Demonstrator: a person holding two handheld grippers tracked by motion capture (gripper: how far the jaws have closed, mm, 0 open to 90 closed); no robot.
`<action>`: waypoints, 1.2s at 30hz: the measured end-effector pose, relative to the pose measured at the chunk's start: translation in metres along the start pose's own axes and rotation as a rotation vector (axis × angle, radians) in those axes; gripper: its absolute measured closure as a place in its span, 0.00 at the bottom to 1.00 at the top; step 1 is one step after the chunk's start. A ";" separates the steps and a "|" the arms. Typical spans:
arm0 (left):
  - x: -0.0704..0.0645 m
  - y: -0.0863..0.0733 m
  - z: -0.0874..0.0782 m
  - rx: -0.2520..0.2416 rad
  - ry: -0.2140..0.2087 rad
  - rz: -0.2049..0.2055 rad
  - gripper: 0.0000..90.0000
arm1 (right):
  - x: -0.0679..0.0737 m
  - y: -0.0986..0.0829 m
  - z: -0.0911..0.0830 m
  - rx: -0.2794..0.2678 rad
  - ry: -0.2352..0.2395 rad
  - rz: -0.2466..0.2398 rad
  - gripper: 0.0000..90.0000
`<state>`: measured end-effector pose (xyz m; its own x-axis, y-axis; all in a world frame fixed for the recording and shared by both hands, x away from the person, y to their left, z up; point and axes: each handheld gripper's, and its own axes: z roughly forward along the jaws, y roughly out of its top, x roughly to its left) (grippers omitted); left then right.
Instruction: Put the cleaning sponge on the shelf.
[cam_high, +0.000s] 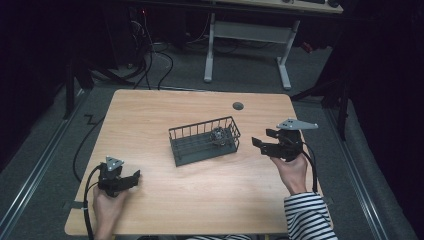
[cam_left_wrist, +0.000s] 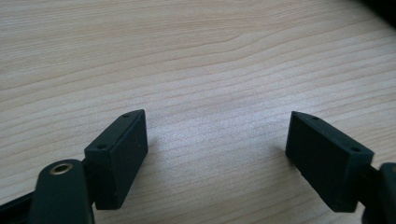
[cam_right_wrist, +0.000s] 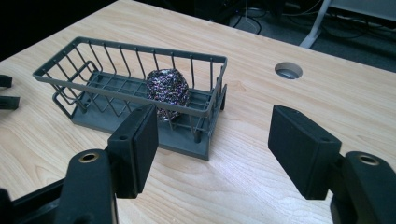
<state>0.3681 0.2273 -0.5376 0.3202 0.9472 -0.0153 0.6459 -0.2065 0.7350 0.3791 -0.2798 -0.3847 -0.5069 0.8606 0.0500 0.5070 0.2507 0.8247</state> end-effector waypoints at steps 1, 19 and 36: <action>0.000 0.000 0.000 0.000 0.000 0.000 0.24 | 0.000 0.000 -0.002 0.001 0.001 -0.002 0.37; 0.000 0.000 0.000 -0.001 -0.002 0.002 0.24 | -0.013 -0.044 -0.028 -0.062 0.021 0.097 0.39; 0.000 0.000 0.000 0.000 -0.002 0.002 0.24 | -0.024 -0.093 -0.021 -0.072 0.003 0.195 0.40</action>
<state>0.3683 0.2272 -0.5376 0.3231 0.9462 -0.0149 0.6453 -0.2088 0.7348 0.3297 -0.3328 -0.4509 -0.4059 0.8884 0.2145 0.5447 0.0467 0.8373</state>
